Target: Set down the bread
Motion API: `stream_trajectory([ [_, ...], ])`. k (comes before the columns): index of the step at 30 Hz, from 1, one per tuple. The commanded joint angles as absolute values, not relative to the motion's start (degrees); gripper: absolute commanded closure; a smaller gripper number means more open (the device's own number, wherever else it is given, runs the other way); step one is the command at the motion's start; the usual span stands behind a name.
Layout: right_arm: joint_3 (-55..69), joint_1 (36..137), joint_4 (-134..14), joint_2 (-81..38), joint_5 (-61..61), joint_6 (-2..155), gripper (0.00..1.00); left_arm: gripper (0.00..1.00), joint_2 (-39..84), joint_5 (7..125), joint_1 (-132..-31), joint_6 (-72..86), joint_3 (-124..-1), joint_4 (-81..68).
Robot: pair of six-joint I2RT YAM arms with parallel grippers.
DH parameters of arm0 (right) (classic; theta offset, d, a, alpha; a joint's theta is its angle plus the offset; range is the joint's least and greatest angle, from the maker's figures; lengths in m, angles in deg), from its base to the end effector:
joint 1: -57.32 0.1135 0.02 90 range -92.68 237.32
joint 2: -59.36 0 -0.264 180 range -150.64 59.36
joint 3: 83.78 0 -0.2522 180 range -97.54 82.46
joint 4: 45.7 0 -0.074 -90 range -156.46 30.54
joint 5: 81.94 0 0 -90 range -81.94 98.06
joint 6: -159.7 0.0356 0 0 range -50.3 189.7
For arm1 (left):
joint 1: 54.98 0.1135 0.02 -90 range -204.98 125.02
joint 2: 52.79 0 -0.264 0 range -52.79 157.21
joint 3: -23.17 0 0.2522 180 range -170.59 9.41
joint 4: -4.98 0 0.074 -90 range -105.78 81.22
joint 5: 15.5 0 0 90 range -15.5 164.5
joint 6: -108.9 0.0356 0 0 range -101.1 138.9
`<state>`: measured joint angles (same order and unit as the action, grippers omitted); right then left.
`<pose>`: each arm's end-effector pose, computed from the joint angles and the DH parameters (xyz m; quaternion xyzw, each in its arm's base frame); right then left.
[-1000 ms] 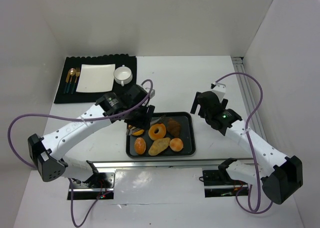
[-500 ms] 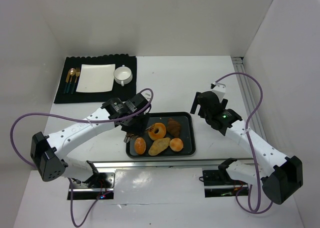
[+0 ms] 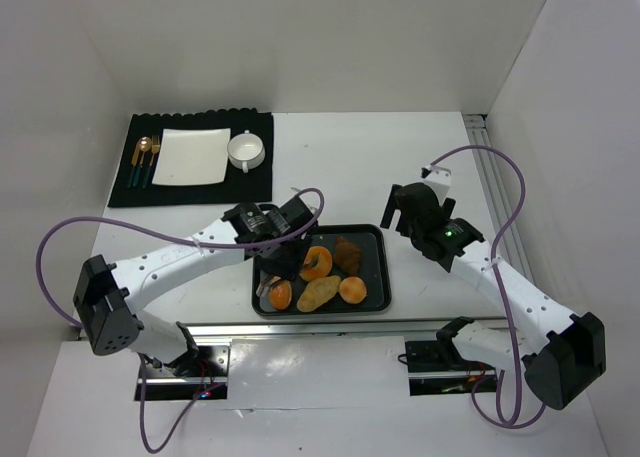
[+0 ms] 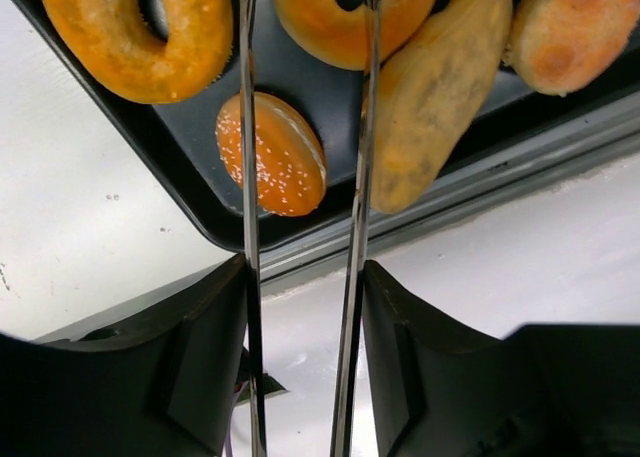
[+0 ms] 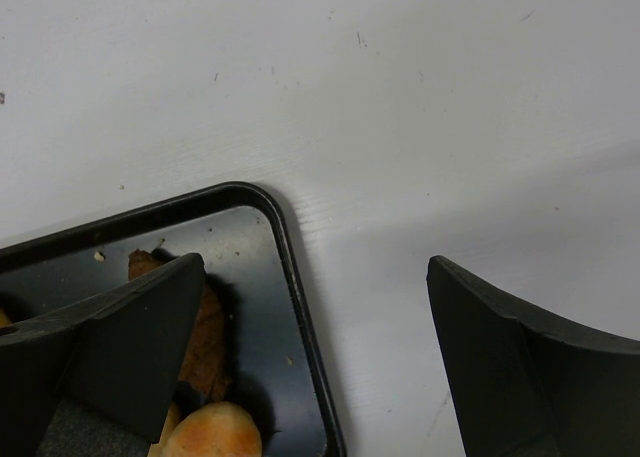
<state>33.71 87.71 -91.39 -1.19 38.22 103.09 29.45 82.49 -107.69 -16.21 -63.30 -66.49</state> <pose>0.1971 0.0948 0.2796 0.1254 0.8849 -0.0027 0.4485 0.1724 -0.2183 0.2929 0.1360 0.9685 -0.0873 0.1892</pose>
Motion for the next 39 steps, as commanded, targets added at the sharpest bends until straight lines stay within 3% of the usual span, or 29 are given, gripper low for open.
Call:
stream_trajectory([
  [1,33.0,88.2,-89.6,-0.7,38.7,103.1,0.01,0.40,30.4,85.5,-107.8,-18.8,-63.9,-67.0],
  [6,34.1,88.2,-88.6,-0.7,38.7,103.1,0.01,0.40,32.0,87.7,-107.8,-19.6,-65.8,-69.8],
  [16,33.6,88.2,-88.7,-0.8,39.3,101.9,0.01,0.88,33.4,83.1,-105.4,-16.4,-77.7,-73.6],
  [22,32.3,88.2,-89.3,-1.3,42.3,100.8,0.01,0.91,32.1,87.2,-95.7,-14.6,-85.1,-76.5],
  [24,31.7,88.2,-89.3,-1.3,41.6,100.8,0.01,0.98,32.1,90.5,-91.6,-14.6,-86.4,-75.7],
  [30,31.7,88.2,-88.2,-2.0,40.1,100.8,0.01,0.98,32.1,93.6,-68.7,-12.4,-88.5,-63.3],
  [39,32.3,88.2,-86.4,-3.0,39.0,101.3,0.01,0.98,49.6,89.2,-53.2,-12.3,-93.2,-50.5],
])
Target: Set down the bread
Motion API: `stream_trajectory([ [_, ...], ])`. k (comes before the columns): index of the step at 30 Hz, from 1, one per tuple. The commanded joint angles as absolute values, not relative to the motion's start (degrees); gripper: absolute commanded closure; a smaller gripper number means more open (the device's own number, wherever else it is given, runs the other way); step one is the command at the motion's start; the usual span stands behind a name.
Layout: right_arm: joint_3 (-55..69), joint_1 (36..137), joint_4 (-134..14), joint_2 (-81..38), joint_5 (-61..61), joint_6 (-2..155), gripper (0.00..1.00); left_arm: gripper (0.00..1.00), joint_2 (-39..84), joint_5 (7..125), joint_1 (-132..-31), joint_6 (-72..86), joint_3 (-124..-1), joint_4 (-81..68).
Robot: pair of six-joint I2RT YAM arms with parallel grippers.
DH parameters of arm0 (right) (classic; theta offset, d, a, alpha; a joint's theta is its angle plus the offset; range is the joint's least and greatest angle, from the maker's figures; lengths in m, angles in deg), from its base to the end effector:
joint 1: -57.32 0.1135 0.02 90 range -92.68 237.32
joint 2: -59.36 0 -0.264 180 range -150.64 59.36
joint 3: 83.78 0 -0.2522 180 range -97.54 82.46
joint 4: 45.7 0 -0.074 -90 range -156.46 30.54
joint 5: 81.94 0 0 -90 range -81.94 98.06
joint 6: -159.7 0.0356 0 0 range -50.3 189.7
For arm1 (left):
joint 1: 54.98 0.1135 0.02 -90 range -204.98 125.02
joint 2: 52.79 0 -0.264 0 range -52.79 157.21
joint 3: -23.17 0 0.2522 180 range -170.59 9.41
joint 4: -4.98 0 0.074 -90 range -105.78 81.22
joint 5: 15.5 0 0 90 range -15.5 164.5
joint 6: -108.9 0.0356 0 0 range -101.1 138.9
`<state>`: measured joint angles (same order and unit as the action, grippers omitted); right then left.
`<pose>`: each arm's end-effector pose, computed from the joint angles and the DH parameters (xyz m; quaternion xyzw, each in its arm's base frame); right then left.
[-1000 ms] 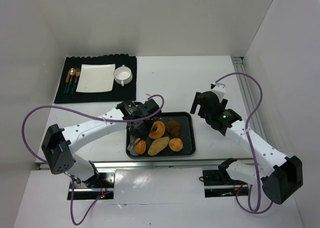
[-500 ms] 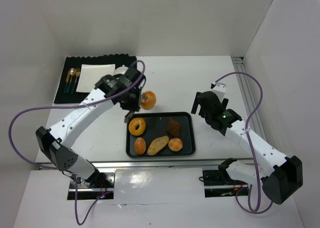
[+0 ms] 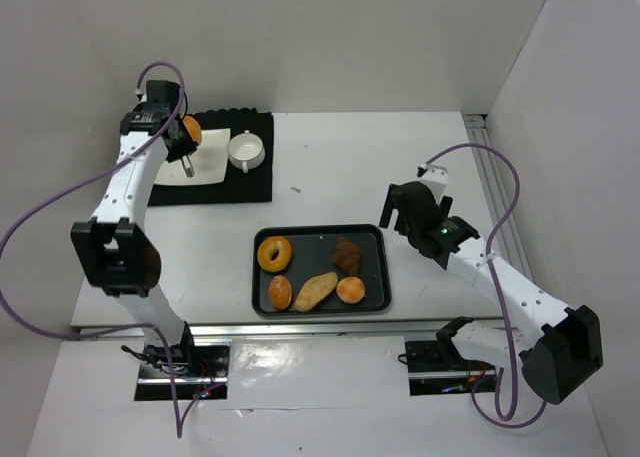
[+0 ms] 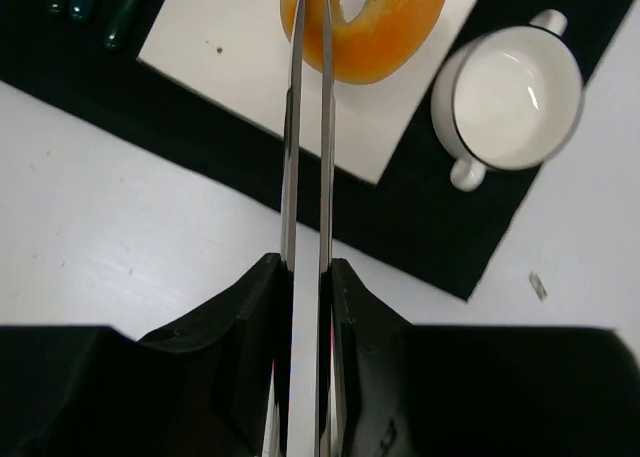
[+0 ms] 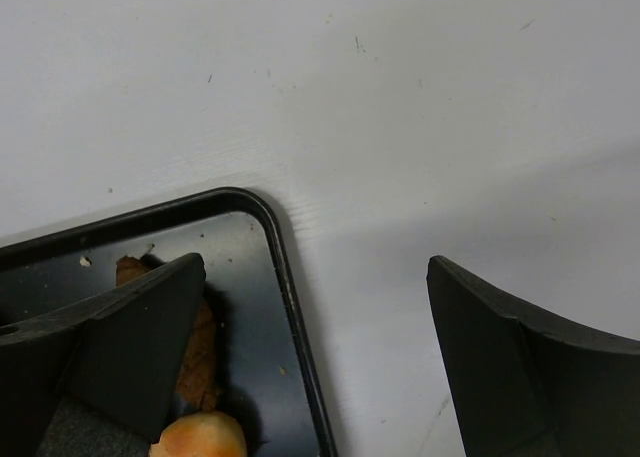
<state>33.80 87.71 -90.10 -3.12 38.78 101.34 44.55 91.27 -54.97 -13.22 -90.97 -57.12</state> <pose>0.2032 0.0981 0.2741 0.1122 0.8880 -0.0170 0.4457 0.3712 0.0103 0.3714 -0.3065 0.8639 0.0256 0.3988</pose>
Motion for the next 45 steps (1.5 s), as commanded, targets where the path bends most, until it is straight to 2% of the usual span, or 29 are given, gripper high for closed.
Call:
stream_trajectory([
  [1,31.8,88.2,-86.4,-3.7,39.0,101.3,0.01,0.97,51.6,88.0,-52.5,-12.3,-94.6,-50.5],
  [5,31.1,88.2,-87.0,-5.0,39.5,101.3,0.01,0.90,59.8,86.5,-50.1,-12.3,-100.7,-50.5],
  [8,31.1,88.2,-87.0,-5.5,39.5,101.3,0.01,0.70,63.3,85.8,-50.1,-12.3,-102.7,-51.0],
  [10,31.1,88.2,-87.0,-5.5,39.5,101.3,0.01,0.49,63.3,85.1,-50.1,-12.3,-102.7,-51.1],
  [14,31.1,88.2,-87.0,-6.0,39.0,101.3,0.01,0.44,59.8,85.0,-50.1,-11.8,-99.7,-51.1],
  [26,32.3,88.2,-87.0,-4.2,38.5,101.3,0.01,0.46,49.4,87.3,-51.8,-10.6,-97.1,-50.5],
  [29,32.8,88.2,-87.0,-3.6,39.0,101.9,0.01,0.47,46.0,84.0,-54.2,-7.0,-95.3,-48.1],
  [33,33.3,88.2,-87.0,-3.0,39.0,101.9,0.01,0.47,43.9,80.5,-62.2,-3.5,-90.7,-40.7],
  [40,33.3,88.2,-87.6,-2.3,40.1,102.4,0.01,0.47,55.1,79.4,-73.8,-2.8,-97.5,-37.7],
  [45,33.3,88.2,-89.8,-1.3,41.5,103.3,0.01,0.45,71.3,83.4,-78.2,-2.8,-108.9,-37.7],
])
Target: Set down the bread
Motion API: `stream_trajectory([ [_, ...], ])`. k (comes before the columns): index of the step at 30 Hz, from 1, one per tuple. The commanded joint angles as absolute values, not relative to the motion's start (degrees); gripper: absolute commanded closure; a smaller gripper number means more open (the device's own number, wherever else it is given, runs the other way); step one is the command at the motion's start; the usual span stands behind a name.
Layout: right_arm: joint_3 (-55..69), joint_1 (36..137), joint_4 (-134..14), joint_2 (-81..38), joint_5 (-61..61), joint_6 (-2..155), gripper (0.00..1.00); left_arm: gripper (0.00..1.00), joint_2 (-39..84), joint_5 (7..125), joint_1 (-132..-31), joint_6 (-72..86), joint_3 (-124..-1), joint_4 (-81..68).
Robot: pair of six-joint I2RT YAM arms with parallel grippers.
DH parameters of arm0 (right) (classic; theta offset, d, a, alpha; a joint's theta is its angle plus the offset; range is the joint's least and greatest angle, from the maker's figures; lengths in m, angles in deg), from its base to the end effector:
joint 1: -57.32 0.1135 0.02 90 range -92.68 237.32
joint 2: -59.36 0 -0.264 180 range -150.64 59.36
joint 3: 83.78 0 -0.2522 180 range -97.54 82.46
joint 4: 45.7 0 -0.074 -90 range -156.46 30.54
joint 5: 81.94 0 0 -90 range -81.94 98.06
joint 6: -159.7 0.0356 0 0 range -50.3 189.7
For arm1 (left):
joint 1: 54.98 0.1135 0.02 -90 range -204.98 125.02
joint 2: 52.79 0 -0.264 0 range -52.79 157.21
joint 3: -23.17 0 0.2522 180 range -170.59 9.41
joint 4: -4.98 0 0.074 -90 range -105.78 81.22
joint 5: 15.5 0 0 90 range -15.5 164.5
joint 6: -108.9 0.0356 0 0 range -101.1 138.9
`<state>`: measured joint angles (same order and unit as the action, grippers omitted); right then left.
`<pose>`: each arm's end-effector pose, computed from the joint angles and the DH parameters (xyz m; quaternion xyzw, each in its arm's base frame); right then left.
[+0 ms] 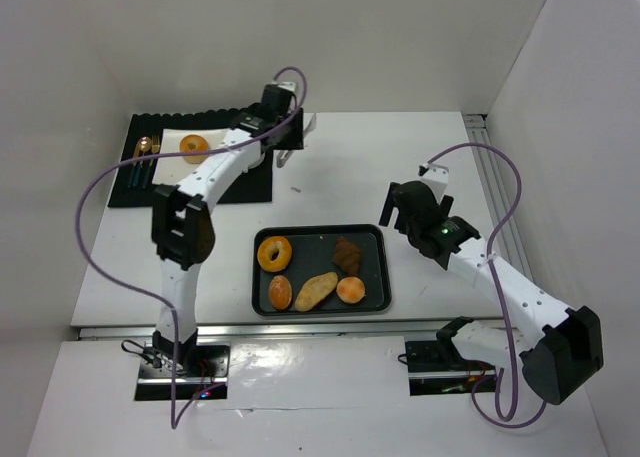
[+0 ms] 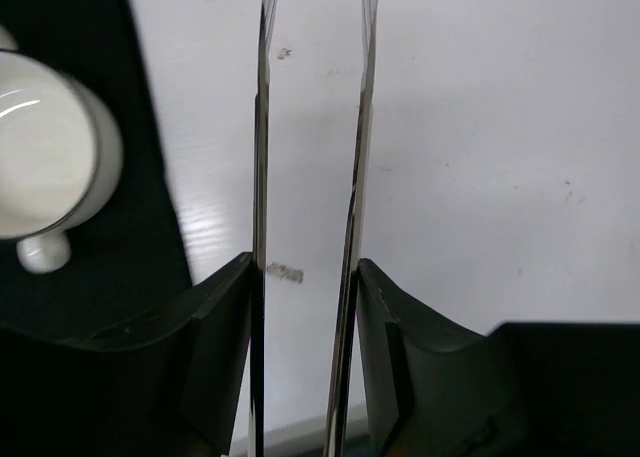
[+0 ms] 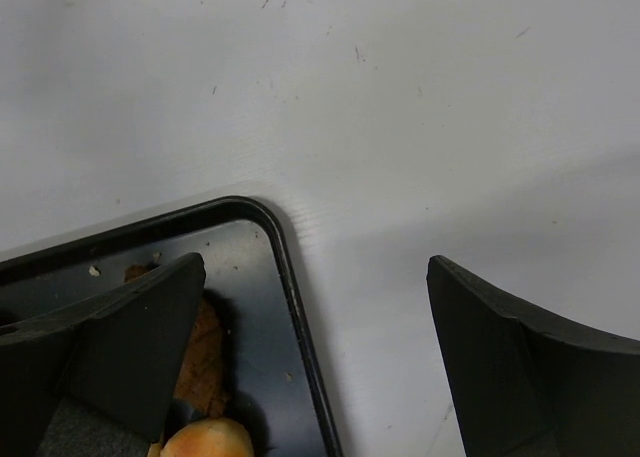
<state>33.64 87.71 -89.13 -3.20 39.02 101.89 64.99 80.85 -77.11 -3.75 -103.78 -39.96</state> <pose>0.2046 0.0988 0.2761 0.1194 0.8834 -0.0115 0.4530 0.4468 -0.1775 0.3233 -0.0293 0.8886 -0.1278 0.4395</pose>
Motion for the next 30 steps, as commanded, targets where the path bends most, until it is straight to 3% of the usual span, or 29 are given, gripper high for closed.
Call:
stream_trajectory([
  [1,33.3,88.2,-90.3,-1.3,42.9,103.8,0.01,0.45,73.3,84.0,-79.3,-2.3,-110.4,-37.7],
  [6,33.3,88.2,-91.5,-0.1,44.0,104.9,0.01,0.43,82.7,86.4,-81.3,-0.4,-118.1,-37.7],
  [12,34.6,88.2,-90.3,-0.9,42.5,104.3,0.01,0.15,87.3,83.4,-81.3,0.8,-120.2,-41.0],
  [14,34.6,88.2,-90.3,-2.2,42.5,104.3,0.01,0.10,86.4,82.8,-81.3,0.8,-118.8,-41.6],
  [23,31.7,88.2,-90.3,-6.2,42.0,105.0,0.01,0.06,67.2,80.4,-82.5,1.3,-112.4,-42.7],
  [30,31.7,88.2,-89.8,-7.3,40.1,105.6,0.01,0.06,47.9,75.6,-82.5,2.1,-93.5,-41.5],
])
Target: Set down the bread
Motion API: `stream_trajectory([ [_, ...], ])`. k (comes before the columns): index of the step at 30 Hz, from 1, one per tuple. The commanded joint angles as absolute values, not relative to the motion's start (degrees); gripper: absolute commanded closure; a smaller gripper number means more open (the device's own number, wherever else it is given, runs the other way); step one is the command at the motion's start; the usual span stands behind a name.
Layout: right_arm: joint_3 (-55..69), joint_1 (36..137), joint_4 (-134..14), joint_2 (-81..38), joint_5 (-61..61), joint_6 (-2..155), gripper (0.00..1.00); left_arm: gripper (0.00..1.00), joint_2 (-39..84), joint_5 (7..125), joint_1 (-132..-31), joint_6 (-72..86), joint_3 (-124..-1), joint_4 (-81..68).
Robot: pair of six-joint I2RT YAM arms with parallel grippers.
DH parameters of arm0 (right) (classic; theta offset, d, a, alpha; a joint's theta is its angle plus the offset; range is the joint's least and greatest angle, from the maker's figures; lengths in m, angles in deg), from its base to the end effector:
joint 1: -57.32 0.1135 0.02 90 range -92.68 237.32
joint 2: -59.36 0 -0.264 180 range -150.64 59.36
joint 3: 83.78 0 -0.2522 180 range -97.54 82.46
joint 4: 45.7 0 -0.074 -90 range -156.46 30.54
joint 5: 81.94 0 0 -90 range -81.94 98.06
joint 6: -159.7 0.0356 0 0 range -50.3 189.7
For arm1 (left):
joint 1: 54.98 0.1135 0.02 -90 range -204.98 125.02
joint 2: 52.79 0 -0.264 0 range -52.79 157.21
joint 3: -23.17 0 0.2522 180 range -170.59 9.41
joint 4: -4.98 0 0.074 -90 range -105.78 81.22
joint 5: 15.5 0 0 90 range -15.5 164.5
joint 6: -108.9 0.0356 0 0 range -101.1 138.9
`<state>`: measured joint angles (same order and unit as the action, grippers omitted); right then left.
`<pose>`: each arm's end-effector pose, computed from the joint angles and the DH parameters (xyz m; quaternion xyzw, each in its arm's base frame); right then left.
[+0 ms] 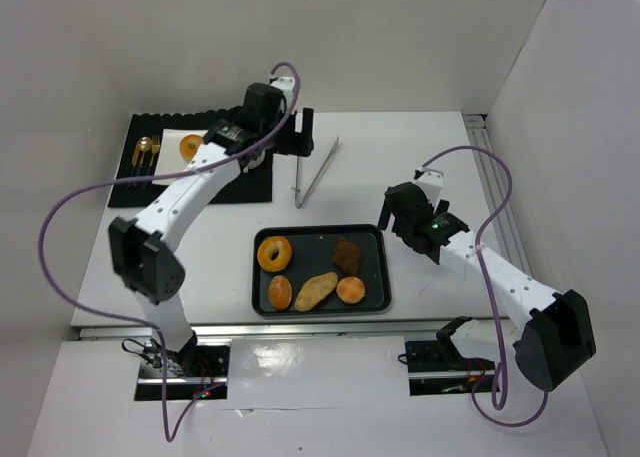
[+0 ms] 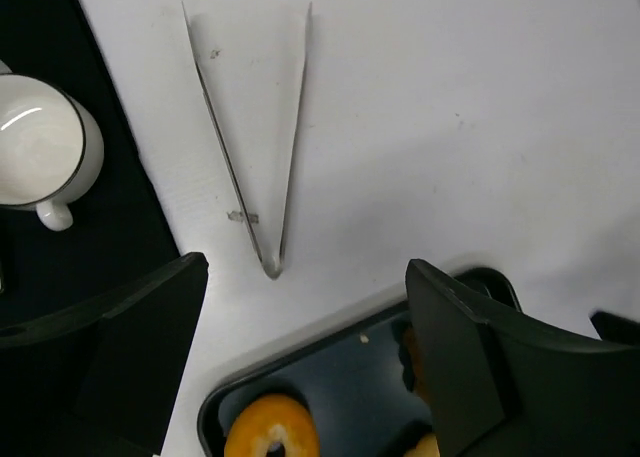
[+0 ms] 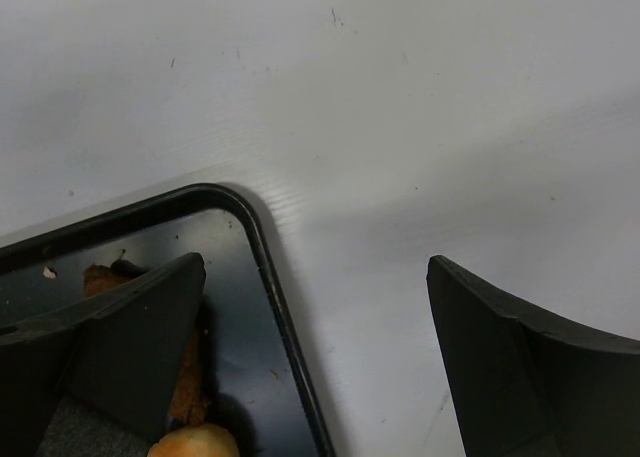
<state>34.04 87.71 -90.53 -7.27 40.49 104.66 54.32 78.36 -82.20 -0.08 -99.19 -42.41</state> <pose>0.2120 0.1022 0.2574 0.1330 0.8956 -0.0400 0.4225 0.3868 -0.1963 0.3739 0.0466 0.8736 -0.1626 0.4563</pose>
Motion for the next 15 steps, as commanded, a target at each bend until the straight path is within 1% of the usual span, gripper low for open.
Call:
stream_trajectory([
  [1,31.7,88.2,-89.8,-7.3,39.6,105.6,0.01,0.07,46.2,74.6,-82.5,3.2,-87.6,-40.6],
  [5,31.7,88.2,-89.3,-6.8,38.3,105.6,0.01,0.07,40.1,78.1,-82.5,3.4,-77.4,-42.5],
  [7,31.7,88.2,-89.3,-6.3,38.3,106.3,0.01,0.07,37.5,78.1,-81.9,1.4,-71.8,-43.1],
  [10,32.8,88.2,-89.3,-5.7,38.3,106.3,0.01,0.08,32.8,74.9,-81.9,-1.0,-66.3,-43.1],
  [15,33.4,88.2,-89.3,-5.7,37.8,105.7,0.01,0.08,28.5,72.6,-81.4,-2.8,-63.4,-43.7],
])
